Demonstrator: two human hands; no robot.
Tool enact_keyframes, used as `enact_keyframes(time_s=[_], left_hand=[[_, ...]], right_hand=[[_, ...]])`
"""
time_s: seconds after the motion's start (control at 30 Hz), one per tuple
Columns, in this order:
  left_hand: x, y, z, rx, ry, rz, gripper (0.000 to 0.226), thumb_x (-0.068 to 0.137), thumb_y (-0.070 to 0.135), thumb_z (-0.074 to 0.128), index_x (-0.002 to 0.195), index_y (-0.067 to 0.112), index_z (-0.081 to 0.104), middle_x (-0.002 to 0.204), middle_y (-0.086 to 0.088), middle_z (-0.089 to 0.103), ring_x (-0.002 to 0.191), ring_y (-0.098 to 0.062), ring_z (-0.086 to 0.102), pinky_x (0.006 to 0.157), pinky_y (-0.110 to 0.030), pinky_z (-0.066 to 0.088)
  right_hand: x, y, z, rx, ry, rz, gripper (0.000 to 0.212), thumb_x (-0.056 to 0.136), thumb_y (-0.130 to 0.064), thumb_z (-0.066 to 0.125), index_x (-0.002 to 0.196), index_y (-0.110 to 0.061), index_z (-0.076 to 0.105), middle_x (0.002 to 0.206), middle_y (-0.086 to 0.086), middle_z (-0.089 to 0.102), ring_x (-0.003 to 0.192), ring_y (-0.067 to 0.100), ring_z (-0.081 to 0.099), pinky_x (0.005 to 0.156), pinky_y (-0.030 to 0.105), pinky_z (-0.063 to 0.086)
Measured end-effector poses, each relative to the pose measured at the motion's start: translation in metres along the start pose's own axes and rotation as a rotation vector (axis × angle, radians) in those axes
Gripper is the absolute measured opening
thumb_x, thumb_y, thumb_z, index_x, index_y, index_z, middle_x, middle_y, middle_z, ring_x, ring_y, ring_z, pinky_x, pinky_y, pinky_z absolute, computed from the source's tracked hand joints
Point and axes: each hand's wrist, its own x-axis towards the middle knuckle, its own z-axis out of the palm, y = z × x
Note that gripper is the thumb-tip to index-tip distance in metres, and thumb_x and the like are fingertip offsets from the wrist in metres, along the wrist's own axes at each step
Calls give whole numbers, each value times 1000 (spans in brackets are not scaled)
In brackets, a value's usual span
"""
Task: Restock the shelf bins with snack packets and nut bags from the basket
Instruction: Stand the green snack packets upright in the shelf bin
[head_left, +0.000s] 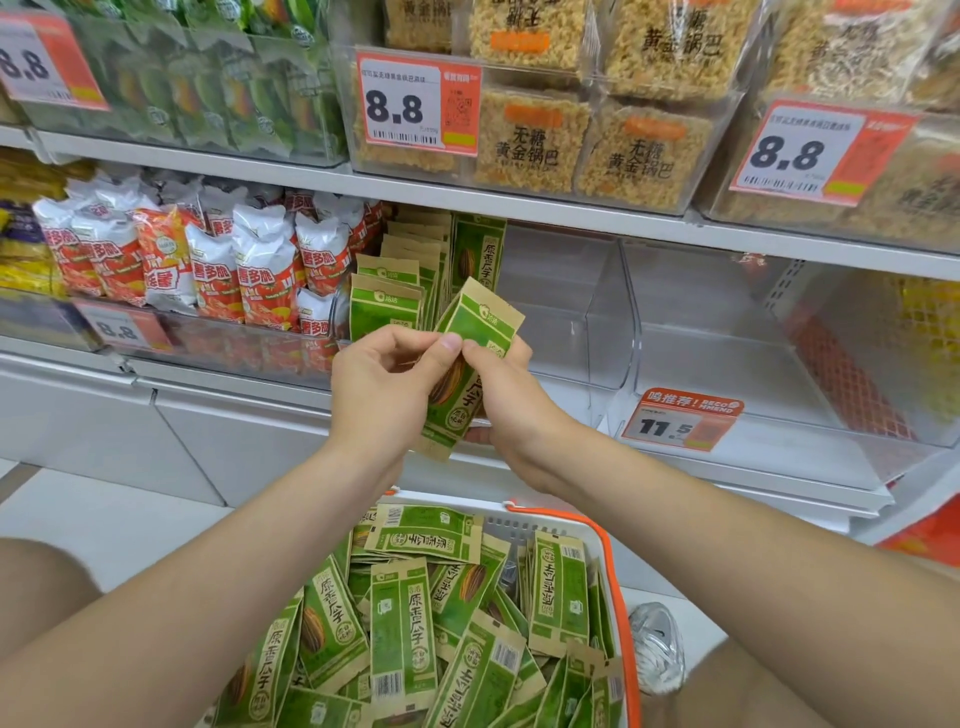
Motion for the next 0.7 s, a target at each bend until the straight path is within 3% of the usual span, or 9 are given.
enact_keyframes(time_s=[0.13,0.27,0.4,0.53,0.7], left_hand=[[1,0,-3,165,-24,108,6,92,18,81,95,22,79,89,6,79,84,-9,74,75,-28,61],[2,4,-4,289,-5,206,9,93,22,80,102,25,81,92,13,79,89,-6,73,86,-39,62],[0,10,-7,355,1,237,14,94,27,79,107,26,83,96,17,79,93,-1,72,89,-35,60],[6,12,-9,193,4,117,11,92,23,81,102,23,83,90,11,80,87,-9,76,83,-35,64],[9,21,-10,-47,42,-42,24,89,14,83,112,16,75,88,-1,81,82,-13,78,68,-26,62]], right_hand=[[-1,-3,1,-41,-18,48,55,86,-49,59,135,-25,46,135,10,58,110,26,70,78,47,65],[-3,-5,-3,-27,-73,-27,23,104,-24,48,124,-22,60,117,15,71,99,29,74,81,49,65],[-4,-3,-5,-126,-77,-65,20,102,-32,47,118,-28,58,120,12,69,106,27,73,87,53,63],[-11,-6,-9,-101,-73,-121,12,111,-28,46,115,-28,57,100,1,74,92,24,77,74,45,66],[-12,-7,-12,-66,-49,-192,35,105,-24,61,136,-20,45,110,10,77,92,25,78,69,42,65]])
